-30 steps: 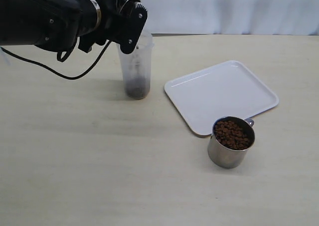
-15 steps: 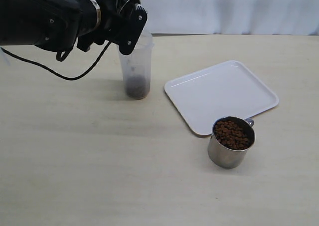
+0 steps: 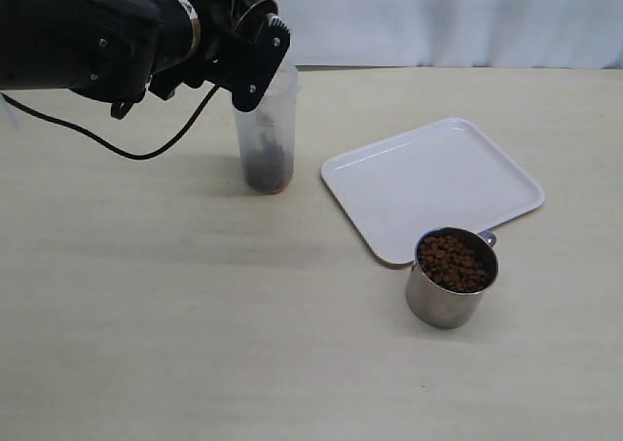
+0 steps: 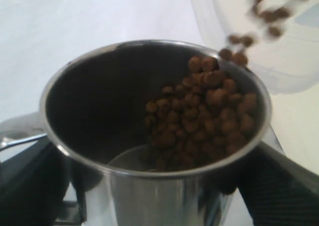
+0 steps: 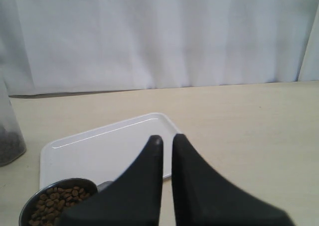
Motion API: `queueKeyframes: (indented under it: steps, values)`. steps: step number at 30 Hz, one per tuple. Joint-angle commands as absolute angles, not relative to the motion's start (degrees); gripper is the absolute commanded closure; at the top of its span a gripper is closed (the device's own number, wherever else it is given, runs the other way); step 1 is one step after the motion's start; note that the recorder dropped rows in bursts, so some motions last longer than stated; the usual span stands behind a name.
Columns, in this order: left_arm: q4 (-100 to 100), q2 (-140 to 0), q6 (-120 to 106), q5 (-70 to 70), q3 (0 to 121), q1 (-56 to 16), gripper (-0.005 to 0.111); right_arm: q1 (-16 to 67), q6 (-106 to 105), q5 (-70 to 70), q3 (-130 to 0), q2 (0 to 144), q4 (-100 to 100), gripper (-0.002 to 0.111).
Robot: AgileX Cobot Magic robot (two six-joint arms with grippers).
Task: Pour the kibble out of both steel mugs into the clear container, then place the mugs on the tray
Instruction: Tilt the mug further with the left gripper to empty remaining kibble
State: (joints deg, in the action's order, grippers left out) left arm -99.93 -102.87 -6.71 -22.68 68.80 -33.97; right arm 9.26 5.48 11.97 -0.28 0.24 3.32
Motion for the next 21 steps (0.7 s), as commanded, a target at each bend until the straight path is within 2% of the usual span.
queueKeyframes:
  steps: [1, 21]
  values:
    - [-99.95, -102.39, -7.82, -23.54, 69.47, -34.59, 0.107, 9.45, 5.23, 12.10, 0.00, 0.00, 3.48, 0.103]
    - [-99.95, -102.39, -12.71, -22.80, 71.08, -34.70, 0.107, 9.45, 5.23, 12.10, 0.00, 0.00, 3.48, 0.103]
